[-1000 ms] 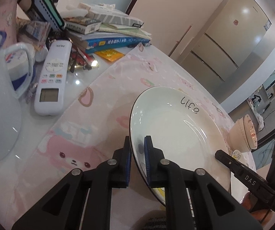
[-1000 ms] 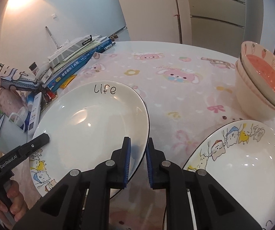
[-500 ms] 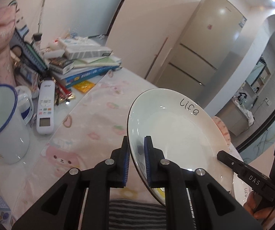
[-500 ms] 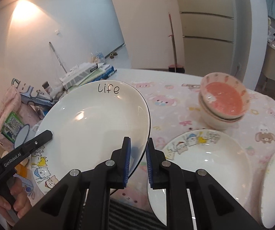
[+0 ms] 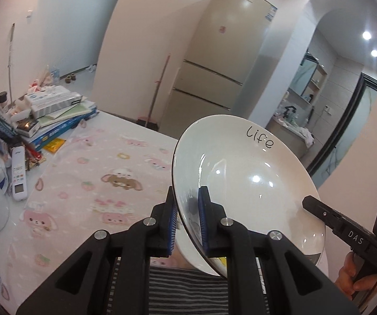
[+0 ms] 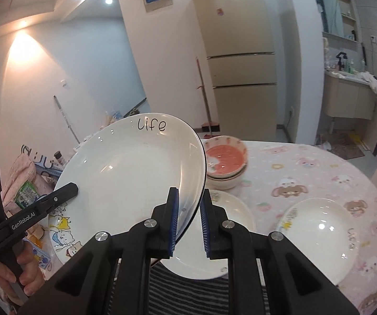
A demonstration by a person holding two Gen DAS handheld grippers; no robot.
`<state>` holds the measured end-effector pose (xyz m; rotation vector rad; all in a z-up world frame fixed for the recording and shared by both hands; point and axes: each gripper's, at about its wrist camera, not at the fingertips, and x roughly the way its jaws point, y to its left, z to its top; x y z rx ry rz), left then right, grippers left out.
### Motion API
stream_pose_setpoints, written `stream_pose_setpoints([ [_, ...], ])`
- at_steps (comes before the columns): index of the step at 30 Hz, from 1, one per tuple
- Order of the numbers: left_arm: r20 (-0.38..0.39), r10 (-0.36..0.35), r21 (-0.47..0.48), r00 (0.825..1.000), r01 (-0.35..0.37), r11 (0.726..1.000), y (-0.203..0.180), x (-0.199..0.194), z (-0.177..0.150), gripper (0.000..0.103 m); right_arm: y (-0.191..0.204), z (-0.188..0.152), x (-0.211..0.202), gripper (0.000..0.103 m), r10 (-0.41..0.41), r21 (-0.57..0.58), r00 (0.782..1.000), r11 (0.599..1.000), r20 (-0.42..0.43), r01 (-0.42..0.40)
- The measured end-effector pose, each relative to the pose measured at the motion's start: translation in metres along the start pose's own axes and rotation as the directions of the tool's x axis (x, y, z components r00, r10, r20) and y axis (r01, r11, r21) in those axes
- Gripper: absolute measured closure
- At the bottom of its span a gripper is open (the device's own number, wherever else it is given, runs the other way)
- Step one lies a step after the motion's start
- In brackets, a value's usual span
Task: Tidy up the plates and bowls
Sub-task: 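Lift and carry the Life plate with both tools over the other white plate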
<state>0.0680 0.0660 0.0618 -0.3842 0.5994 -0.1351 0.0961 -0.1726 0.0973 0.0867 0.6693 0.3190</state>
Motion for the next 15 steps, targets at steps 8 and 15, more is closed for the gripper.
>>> stream_pose_setpoints([
  [8, -0.029, -0.037, 0.055, 0.999, 0.038, 0.998, -0.042, 0.008, -0.012, 0.092, -0.045, -0.012, -0.033, 0.086, -0.042, 0.056, 0.999, 0.998, 0.018, 0.041],
  [15, -0.1, -0.023, 0.049, 0.995, 0.028, 0.998, -0.041, 0.038, -0.029, 0.091, -0.058, -0.028, -0.012, 0.086, -0.046, 0.086, 0.999, 0.995, -0.007, 0.047],
])
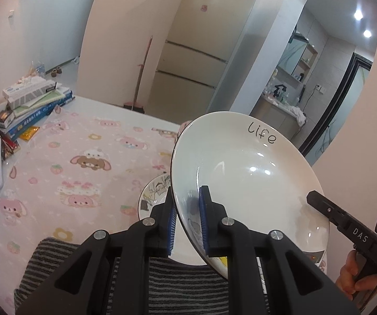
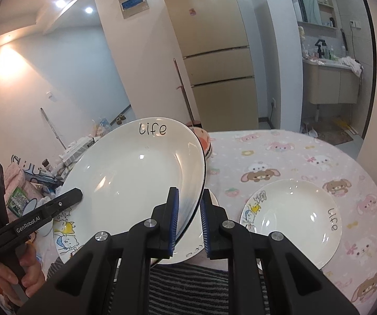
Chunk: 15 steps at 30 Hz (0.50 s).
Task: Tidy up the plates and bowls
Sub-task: 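Lift and carry the Life plate with both tools over the other white plate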
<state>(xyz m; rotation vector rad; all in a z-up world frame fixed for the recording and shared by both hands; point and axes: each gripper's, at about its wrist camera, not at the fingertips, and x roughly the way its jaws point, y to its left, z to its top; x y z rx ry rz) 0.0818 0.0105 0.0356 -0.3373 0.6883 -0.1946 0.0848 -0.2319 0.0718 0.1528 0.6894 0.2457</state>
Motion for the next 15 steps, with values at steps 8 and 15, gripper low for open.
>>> stream_pose_setpoints([
  [8, -0.066, 0.053, 0.027, 0.996, -0.051, 0.998, 0.013, 0.035, -0.01, 0.091, -0.014, -0.019, 0.062, 0.086, 0.014, 0.067, 0.996, 0.998, -0.084, -0.008],
  [15, -0.114, 0.057, -0.016, 0.992, -0.059, 0.998, 0.033, 0.064, -0.025, 0.09, -0.018, -0.032, 0.092, 0.086, 0.005, 0.08, 0.993, 0.997, -0.119, 0.005],
])
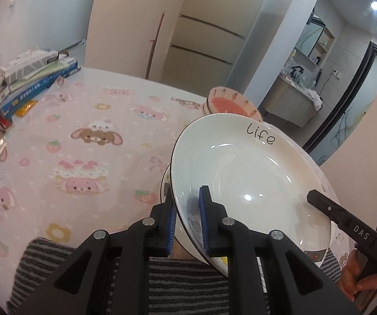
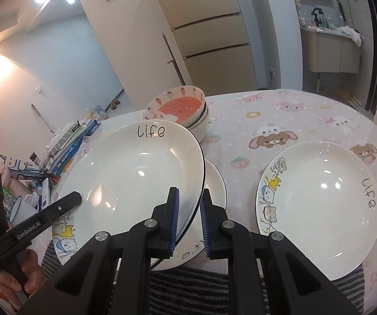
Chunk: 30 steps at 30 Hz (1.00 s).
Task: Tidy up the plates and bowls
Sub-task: 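Lift and carry the Life plate with both tools over the other white plate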
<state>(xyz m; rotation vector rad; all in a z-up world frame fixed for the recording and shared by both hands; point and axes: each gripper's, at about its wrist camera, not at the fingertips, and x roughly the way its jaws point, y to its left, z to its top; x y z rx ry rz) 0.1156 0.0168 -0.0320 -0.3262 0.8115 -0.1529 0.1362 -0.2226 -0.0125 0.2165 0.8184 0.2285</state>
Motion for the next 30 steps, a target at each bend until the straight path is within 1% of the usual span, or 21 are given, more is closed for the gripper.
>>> stream_pose_setpoints([
  [3, -0.028, 0.0, -0.013, 1.0, -0.001, 1.0, 0.003, 0.01, -0.005, 0.09, -0.003, -0.004, 0.009, 0.086, -0.014, -0.002, 1.0, 1.0, -0.017, 0.014],
  [9, -0.044, 0.021, 0.007, 0.999, -0.02, 1.0, 0.002, 0.019, -0.009, 0.089, -0.005, -0.009, 0.019, 0.086, -0.035, -0.014, 0.999, 0.999, -0.041, 0.035],
  [16, -0.083, 0.048, 0.031, 0.995, -0.045, 0.998, 0.003, 0.033, -0.017, 0.088, -0.01, -0.016, 0.03, 0.086, -0.059, -0.02, 0.995, 0.998, -0.084, 0.058],
  [23, -0.077, 0.098, 0.067, 0.992, -0.093, 0.993, -0.003, 0.037, -0.021, 0.087, -0.01, -0.02, 0.038, 0.086, -0.093, -0.046, 0.99, 0.995, -0.106, 0.088],
  [30, -0.076, 0.133, 0.097, 0.988, -0.126, 0.987, -0.005, 0.041, -0.022, 0.087, -0.011, -0.023, 0.043, 0.085, -0.099, -0.054, 0.987, 0.994, -0.126, 0.092],
])
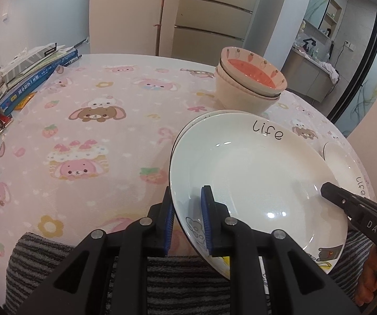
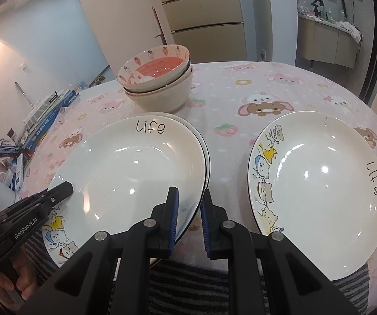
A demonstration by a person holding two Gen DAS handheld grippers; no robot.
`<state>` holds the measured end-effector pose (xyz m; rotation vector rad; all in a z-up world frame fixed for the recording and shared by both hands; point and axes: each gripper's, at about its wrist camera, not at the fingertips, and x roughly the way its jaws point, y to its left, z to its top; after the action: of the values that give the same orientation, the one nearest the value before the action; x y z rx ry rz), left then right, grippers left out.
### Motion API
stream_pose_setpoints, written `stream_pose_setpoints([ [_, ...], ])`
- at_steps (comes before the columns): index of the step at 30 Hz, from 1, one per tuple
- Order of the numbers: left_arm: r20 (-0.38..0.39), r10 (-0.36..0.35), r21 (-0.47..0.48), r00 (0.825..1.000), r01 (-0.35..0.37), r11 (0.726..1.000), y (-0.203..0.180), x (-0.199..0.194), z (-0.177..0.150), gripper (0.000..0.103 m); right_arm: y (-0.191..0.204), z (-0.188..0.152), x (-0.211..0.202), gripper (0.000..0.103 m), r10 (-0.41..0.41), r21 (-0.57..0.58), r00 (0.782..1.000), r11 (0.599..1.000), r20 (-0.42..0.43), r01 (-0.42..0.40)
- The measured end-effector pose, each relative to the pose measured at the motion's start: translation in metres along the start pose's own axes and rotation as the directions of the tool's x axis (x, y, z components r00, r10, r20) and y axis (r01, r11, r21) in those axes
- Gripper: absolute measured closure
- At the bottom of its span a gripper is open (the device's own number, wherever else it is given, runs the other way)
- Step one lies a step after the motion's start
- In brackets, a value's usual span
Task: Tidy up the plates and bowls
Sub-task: 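Lift and carry the Life plate with both tools over the other white plate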
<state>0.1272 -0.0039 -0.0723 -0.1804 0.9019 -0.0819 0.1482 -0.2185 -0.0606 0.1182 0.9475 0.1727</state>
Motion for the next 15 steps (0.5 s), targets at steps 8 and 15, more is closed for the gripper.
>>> stream_pose_setpoints([
  [8, -0.01, 0.024, 0.017, 1.0, -0.024, 1.0, -0.0017, 0.005, -0.0025, 0.087, 0.0004, -0.0026, 0.0048, 0.084, -0.011, -0.011, 1.0, 1.0, -0.016, 0.01],
  [15, -0.001, 0.038, 0.05, 0.999, -0.037, 0.998, -0.0071, 0.0046, -0.0043, 0.081, -0.0005, -0.006, 0.0065, 0.082, -0.01, -0.022, 1.0, 1.0, -0.017, 0.009],
])
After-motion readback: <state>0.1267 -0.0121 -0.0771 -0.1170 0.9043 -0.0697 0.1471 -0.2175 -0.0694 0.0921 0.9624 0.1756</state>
